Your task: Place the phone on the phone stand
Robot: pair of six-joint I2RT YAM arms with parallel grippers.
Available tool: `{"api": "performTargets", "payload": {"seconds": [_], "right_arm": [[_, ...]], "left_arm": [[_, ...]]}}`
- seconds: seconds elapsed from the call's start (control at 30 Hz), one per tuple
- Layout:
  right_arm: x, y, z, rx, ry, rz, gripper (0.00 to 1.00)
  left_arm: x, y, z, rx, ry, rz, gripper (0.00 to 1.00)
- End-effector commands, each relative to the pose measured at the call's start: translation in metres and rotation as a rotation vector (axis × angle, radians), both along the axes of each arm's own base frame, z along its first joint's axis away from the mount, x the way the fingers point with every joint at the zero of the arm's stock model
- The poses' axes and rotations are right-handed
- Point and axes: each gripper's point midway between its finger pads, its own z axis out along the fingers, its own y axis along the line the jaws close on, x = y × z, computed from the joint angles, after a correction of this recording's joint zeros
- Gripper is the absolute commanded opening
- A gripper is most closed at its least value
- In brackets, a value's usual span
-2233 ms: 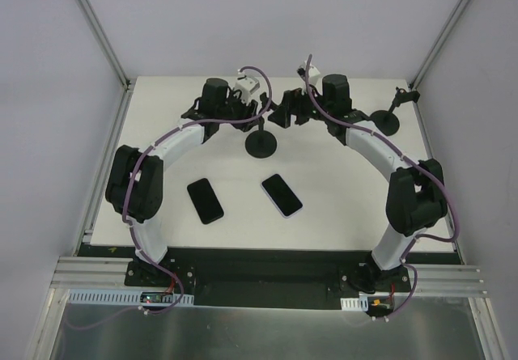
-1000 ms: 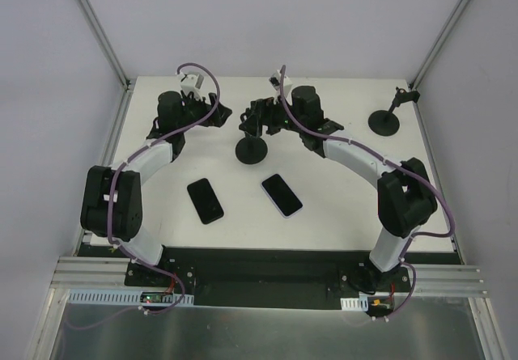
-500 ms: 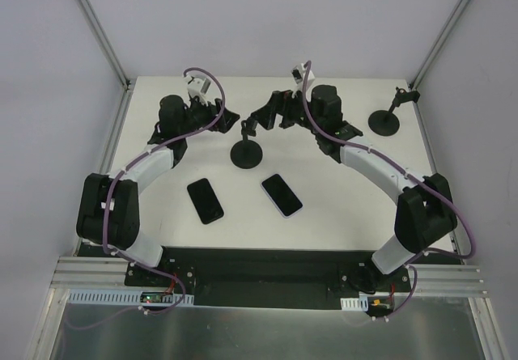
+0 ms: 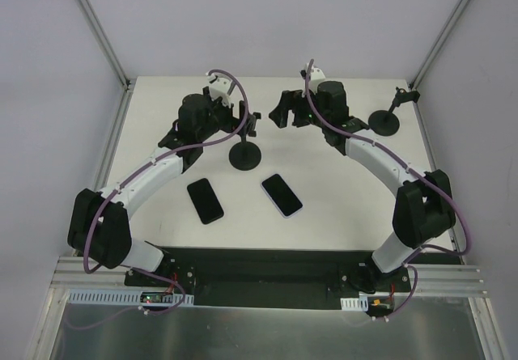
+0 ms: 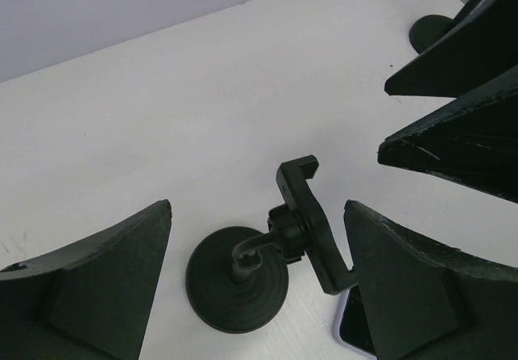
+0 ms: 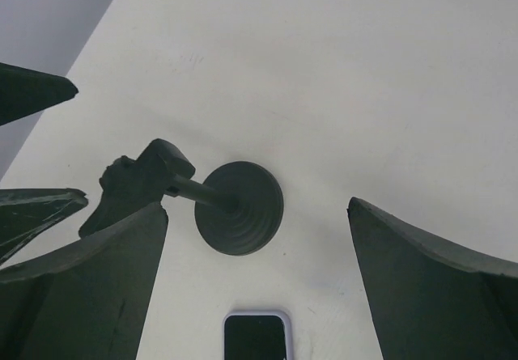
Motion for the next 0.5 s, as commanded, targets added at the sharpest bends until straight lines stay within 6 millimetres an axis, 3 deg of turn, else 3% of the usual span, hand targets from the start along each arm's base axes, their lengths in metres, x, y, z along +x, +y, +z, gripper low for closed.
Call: {"api": "performTargets", "payload": {"seconds": [0.0, 0.23, 0.47], "right_arm": [[0.013, -0.005, 0.009, -0.046, -0.041, -0.024, 0.96], [0.019, -0.016, 0.004, -0.082, -0.045, -0.085, 0.96], [0.021, -0.017, 0.006, -0.076, -0.036, -0.103, 0.96]], "left_arm": [[-0.01, -0.004, 0.03, -0.042, -0.014, -0.027, 0.85], [-0.027, -0.024, 0.027, 0.027, 0.05, -0.171, 0.69], [-0.036, -0.039, 0.01, 0.127, 0.095, -0.231, 0.69]]}}
